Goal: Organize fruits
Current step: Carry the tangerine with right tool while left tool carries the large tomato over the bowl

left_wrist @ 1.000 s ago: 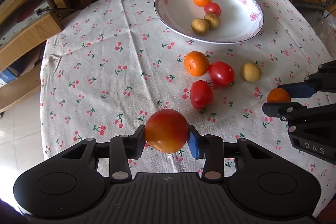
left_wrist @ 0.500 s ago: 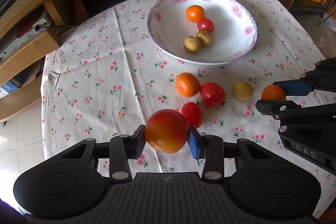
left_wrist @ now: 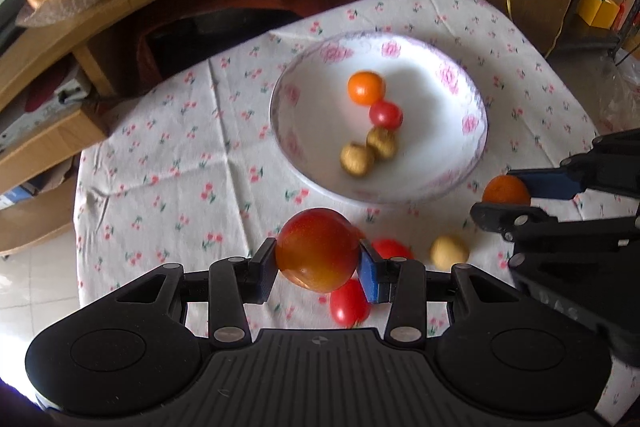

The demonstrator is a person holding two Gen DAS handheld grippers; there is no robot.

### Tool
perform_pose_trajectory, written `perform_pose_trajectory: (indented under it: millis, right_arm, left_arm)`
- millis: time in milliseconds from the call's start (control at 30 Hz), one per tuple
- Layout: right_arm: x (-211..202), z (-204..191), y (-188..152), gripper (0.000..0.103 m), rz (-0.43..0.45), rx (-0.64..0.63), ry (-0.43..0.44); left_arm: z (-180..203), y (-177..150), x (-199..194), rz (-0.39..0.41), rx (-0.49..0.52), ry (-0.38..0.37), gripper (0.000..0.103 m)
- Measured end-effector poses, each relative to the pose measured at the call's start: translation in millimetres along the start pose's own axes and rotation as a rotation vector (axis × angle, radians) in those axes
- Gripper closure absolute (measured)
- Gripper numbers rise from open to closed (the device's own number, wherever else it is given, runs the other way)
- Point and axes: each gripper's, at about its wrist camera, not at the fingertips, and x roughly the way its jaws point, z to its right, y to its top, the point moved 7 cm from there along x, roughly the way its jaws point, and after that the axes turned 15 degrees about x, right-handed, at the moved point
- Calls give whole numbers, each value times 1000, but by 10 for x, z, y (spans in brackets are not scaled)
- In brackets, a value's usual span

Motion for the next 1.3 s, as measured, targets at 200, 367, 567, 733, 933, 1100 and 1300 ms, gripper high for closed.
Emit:
perform_pose_trajectory:
  millis: [200, 367, 567, 733, 933, 1100, 1300]
  right_arm:
    - [55, 86, 157, 74, 12, 21, -6]
    - [152, 161, 265, 74, 11, 39, -13]
    - [285, 218, 368, 74, 8, 42, -28]
    - [384, 252, 418, 74, 3, 46, -27]
    - [435, 272, 469, 74, 13, 56, -16]
    - [468, 275, 484, 74, 15, 64, -10]
    - [481, 275, 499, 74, 19, 75, -5]
  left_arm:
    - [41, 200, 69, 7, 8, 0, 53]
    - [55, 331, 159, 8, 10, -3, 53]
    - [46, 406, 303, -13, 15, 2, 53]
    - [23, 441, 400, -22, 3, -1, 53]
    - [-3, 489, 436, -19, -4, 12, 53]
    - [-22, 502, 454, -18, -9, 17, 53]
    - [-44, 512, 463, -15, -18, 22, 53]
